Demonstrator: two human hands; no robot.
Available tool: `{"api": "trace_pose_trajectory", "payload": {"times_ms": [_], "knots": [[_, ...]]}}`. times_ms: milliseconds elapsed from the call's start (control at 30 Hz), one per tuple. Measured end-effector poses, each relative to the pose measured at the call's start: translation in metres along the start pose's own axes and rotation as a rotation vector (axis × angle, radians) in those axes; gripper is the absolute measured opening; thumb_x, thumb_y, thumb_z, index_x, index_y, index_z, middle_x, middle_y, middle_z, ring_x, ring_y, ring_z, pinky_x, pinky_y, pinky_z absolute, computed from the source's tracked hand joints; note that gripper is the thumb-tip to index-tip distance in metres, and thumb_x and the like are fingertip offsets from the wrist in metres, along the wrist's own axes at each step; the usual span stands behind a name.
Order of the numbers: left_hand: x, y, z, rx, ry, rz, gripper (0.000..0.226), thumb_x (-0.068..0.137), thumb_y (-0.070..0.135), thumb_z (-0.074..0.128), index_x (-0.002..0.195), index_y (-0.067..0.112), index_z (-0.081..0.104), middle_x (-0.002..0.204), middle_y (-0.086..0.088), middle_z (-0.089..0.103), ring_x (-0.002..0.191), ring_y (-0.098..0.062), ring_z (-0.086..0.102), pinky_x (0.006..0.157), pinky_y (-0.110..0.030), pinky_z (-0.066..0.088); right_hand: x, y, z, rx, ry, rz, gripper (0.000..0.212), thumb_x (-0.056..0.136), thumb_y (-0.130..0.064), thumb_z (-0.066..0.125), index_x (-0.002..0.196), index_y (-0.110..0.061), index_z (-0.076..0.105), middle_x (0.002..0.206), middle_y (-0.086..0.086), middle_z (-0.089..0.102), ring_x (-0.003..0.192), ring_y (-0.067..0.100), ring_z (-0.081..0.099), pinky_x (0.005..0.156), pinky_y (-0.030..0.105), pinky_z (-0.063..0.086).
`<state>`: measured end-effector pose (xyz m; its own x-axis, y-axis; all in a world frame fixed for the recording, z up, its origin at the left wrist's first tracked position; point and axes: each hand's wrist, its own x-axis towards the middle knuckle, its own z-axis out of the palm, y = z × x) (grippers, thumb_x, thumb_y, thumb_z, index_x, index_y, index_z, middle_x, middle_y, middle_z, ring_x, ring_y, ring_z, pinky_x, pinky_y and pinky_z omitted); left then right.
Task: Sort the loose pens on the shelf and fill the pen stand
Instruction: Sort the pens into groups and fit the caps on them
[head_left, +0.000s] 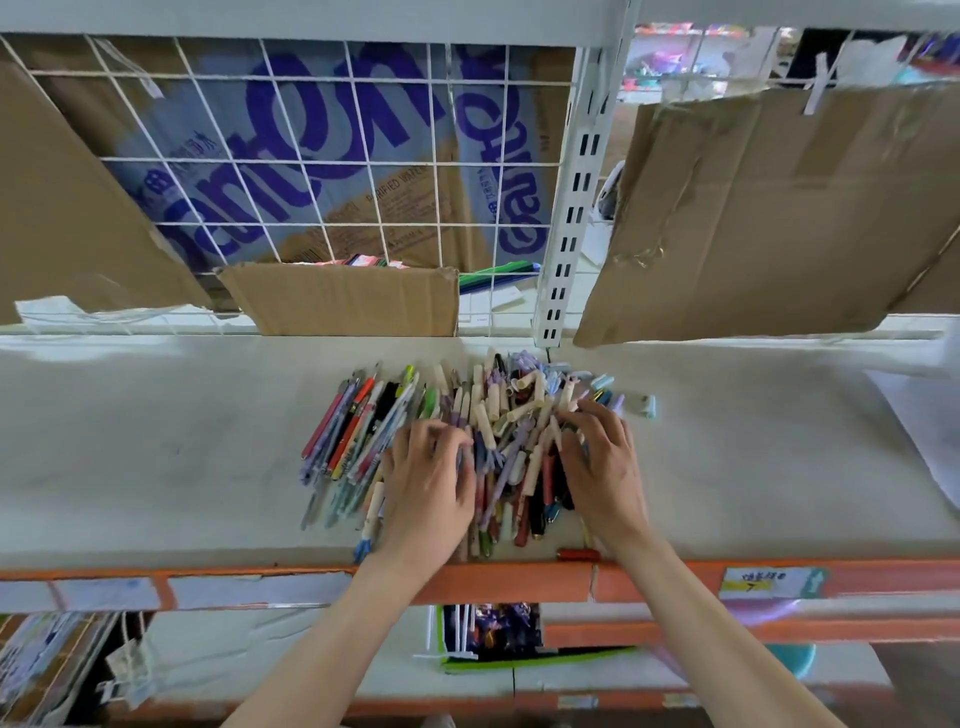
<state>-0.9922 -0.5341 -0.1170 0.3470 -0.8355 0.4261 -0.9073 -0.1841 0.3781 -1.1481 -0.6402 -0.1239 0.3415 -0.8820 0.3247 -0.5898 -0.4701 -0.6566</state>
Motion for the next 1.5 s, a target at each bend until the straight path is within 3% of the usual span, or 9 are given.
{"api": "trace_pose_trajectory", "payload": {"times_ms": [133, 300, 433, 600, 733, 933, 1100, 1233, 1500], "knots": [[0.009, -0.002, -0.003, 0.012, -0.045, -0.006, 0.016, 0.075, 0.013, 0.071, 0.082, 0.015, 0.057, 0.086, -0.003, 0.057, 0.086, -0.027, 0.056, 0.075, -0.037, 0.037, -0.002, -0.002, -0.002, -0.022, 0.071, -0.021, 0.023, 0.089, -0.005, 0.057, 0.110, -0.008, 0.066, 0.123, 0.007, 0.057, 0.118, 0.019, 0.042, 0.091, 0.027, 0.038], [0.011, 0.008, -0.004, -0.036, -0.137, 0.045, 0.013, 0.079, 0.023, 0.069, 0.078, 0.017, 0.057, 0.080, 0.002, 0.058, 0.084, -0.022, 0.055, 0.079, -0.038, 0.039, -0.006, -0.002, -0.006, 0.000, 0.147, -0.075, 0.015, 0.080, 0.005, 0.064, 0.092, -0.004, 0.067, 0.097, 0.009, 0.061, 0.092, 0.022, 0.052, 0.074, 0.030, 0.043], [0.014, 0.009, -0.001, -0.020, -0.163, -0.005, 0.013, 0.079, 0.024, 0.069, 0.078, 0.018, 0.058, 0.079, 0.005, 0.060, 0.082, -0.020, 0.056, 0.076, -0.034, 0.038, 0.004, 0.012, -0.023, 0.056, 0.058, 0.061, 0.012, 0.087, 0.000, 0.058, 0.092, -0.007, 0.067, 0.092, 0.000, 0.056, 0.080, 0.017, 0.056, 0.068, 0.030, 0.045], [0.012, 0.029, 0.003, 0.013, -0.079, -0.060, 0.017, 0.076, 0.018, 0.072, 0.074, 0.018, 0.055, 0.071, 0.006, 0.055, 0.071, -0.019, 0.055, 0.070, -0.037, 0.044, 0.019, 0.036, -0.039, 0.053, -0.154, 0.059, 0.013, 0.090, -0.005, 0.056, 0.094, -0.008, 0.068, 0.093, -0.001, 0.056, 0.071, 0.014, 0.052, 0.057, 0.012, 0.037], [0.018, 0.052, 0.016, 0.061, -0.096, -0.110, 0.012, 0.078, 0.019, 0.069, 0.079, 0.014, 0.058, 0.076, 0.000, 0.056, 0.072, -0.021, 0.056, 0.064, -0.037, 0.048, 0.024, 0.053, -0.045, 0.087, -0.271, -0.063, 0.010, 0.085, 0.000, 0.057, 0.087, -0.004, 0.066, 0.083, -0.003, 0.051, 0.069, 0.017, 0.050, 0.059, 0.007, 0.036], [0.019, 0.077, 0.023, 0.215, -0.088, -0.334, 0.015, 0.084, 0.022, 0.062, 0.088, 0.008, 0.063, 0.093, -0.011, 0.061, 0.088, -0.030, 0.059, 0.079, -0.041, 0.045, 0.024, 0.075, -0.060, 0.144, -0.320, -0.237, 0.014, 0.078, 0.008, 0.062, 0.082, -0.004, 0.067, 0.078, -0.004, 0.052, 0.060, 0.002, 0.043, 0.062, -0.001, 0.033], [0.017, 0.082, 0.023, 0.190, -0.029, -0.353, 0.010, 0.082, 0.017, 0.066, 0.082, 0.008, 0.063, 0.085, -0.011, 0.061, 0.079, -0.032, 0.060, 0.070, -0.038, 0.044, 0.031, 0.074, -0.066, 0.194, -0.378, -0.183, 0.016, 0.080, 0.006, 0.060, 0.086, -0.007, 0.068, 0.080, -0.002, 0.057, 0.067, 0.011, 0.051, 0.064, 0.005, 0.036], [0.017, 0.075, 0.017, 0.137, 0.003, -0.314, 0.009, 0.086, 0.016, 0.063, 0.087, 0.007, 0.063, 0.081, -0.008, 0.066, 0.069, -0.028, 0.062, 0.059, -0.032, 0.044, 0.035, 0.066, -0.068, 0.165, -0.423, -0.191, 0.011, 0.085, 0.000, 0.059, 0.089, -0.007, 0.067, 0.081, -0.003, 0.055, 0.068, 0.006, 0.048, 0.064, 0.003, 0.035], [0.014, 0.066, 0.010, -0.001, -0.032, -0.351, 0.016, 0.087, 0.026, 0.064, 0.093, 0.011, 0.061, 0.087, 0.000, 0.065, 0.078, -0.019, 0.062, 0.062, -0.030, 0.046, 0.034, 0.045, -0.049, 0.236, -0.465, -0.197, 0.008, 0.083, -0.002, 0.062, 0.084, -0.009, 0.064, 0.081, -0.002, 0.057, 0.067, 0.001, 0.051, 0.062, 0.006, 0.037]]}}
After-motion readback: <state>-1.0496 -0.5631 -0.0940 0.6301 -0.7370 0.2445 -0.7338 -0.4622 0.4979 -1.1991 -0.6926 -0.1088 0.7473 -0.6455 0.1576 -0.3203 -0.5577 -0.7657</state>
